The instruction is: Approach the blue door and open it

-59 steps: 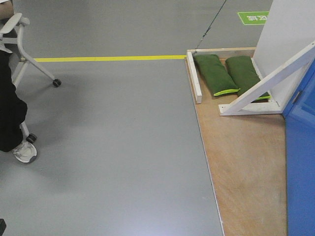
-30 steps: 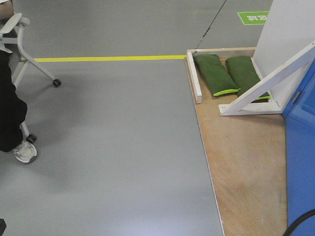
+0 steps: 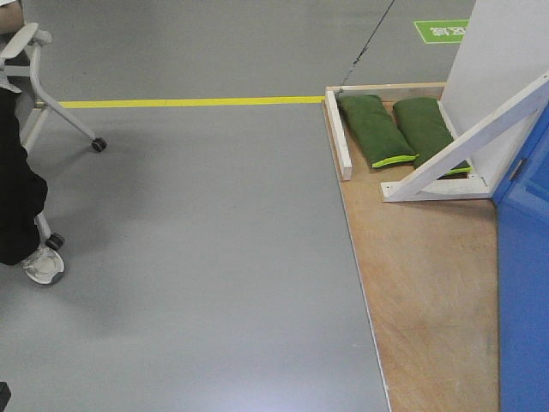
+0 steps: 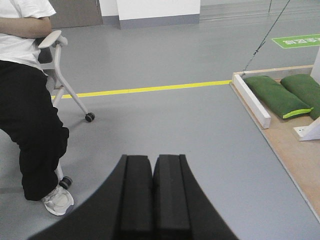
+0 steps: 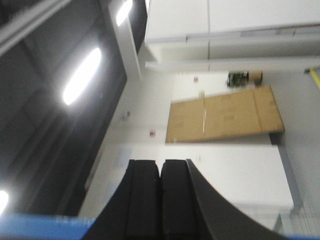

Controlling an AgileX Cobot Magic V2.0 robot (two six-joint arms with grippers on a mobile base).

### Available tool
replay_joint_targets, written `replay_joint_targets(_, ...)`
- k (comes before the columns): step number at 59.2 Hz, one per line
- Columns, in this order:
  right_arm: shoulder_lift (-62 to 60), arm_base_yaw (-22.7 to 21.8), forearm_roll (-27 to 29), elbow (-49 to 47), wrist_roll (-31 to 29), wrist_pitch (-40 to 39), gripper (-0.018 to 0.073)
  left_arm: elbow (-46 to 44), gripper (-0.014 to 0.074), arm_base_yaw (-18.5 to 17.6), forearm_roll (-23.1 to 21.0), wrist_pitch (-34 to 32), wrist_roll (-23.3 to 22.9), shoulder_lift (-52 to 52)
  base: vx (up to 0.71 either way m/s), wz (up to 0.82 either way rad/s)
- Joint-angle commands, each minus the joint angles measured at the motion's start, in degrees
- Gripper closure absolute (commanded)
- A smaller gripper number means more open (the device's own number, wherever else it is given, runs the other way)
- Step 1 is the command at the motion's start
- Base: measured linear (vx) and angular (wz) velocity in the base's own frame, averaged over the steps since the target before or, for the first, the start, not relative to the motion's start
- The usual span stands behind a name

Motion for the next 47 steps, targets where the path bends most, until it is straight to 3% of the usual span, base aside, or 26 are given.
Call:
replay_joint_targets(1,-1.0,-0.3,0.2,-2.1,-0.8,6.1,0.0564,-1.8,0.0526,-0.1,0.1,-4.7,-0.2,-0.6,0.00,0.00)
replay_joint_targets(15,-1.3,-0.3,-0.4,-2.1,-0.8,14.0,0.0564,-1.8,0.0526,-0.1,0.1,-4.7,-0.2,-0.6,0.00,0.00)
replay_joint_targets(30,-2.9,-0.3,-7.3,-2.1,-0.8,23.9,0.0564,-1.8,0.0526,-0.1,0.1,-4.7,-0.2,-0.6,0.00,0.00)
replay_joint_targets(47,-4.3,-0.3,-6.9,-2.1,-0.8,32.6,0.0564,-1.8,0.0526,-0.1,0.1,-4.7,-0.2,-0.6,0.00,0.00)
